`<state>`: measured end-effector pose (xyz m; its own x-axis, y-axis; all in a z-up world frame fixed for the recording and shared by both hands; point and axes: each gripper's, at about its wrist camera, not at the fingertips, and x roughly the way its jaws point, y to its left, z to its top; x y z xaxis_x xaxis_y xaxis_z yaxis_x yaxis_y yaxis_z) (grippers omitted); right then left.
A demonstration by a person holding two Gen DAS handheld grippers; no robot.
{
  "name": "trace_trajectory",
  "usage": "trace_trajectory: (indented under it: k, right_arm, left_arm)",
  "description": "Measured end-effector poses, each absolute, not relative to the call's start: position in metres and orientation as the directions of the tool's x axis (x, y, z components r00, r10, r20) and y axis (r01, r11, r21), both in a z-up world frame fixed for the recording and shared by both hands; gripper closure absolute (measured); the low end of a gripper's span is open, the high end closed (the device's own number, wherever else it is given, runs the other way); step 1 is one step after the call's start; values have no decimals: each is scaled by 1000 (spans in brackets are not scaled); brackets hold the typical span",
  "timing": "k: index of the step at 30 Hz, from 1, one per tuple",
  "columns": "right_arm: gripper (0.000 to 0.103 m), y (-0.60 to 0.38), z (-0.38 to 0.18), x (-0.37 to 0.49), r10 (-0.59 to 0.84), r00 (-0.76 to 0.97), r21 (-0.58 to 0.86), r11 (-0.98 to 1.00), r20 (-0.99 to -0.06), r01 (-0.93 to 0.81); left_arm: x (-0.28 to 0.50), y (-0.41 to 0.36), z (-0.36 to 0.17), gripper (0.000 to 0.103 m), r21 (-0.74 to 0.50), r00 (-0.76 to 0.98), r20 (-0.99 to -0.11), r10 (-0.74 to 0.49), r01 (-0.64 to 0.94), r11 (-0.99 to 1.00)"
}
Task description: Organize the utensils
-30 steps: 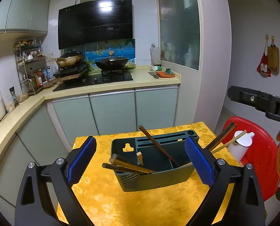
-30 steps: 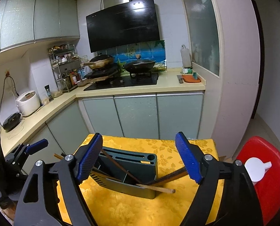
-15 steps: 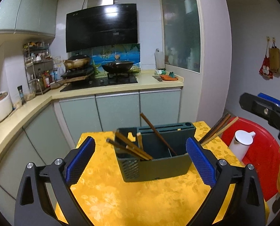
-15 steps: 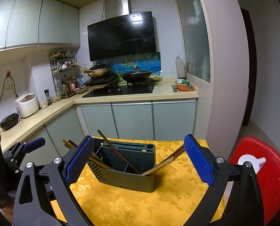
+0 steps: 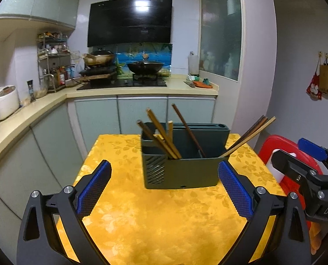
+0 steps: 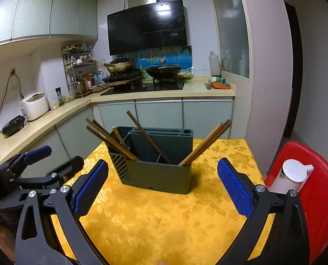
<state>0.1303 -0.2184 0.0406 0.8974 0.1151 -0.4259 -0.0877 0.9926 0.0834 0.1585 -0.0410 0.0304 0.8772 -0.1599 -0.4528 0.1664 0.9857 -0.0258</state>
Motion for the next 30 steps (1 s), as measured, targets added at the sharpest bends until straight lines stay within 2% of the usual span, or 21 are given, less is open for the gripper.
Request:
trace_trajectory:
  k: [9,22,30]
  right_arm:
    - [7,-212,26,107,102,904,102,993,-414,-66]
    - [7,-195,0,85,91,885,108,993,-456,-46]
    - [7,-199,-3,73,65,892,104,994,-446,-21]
  left_arm:
    - [126,-27,24,9,-14,906,-406,-118,123,992]
    - [105,-12,0,9,-74,878,-461,-128,106,992]
    - [91,-6,-8,9,-37,892,-448,-67,56,998]
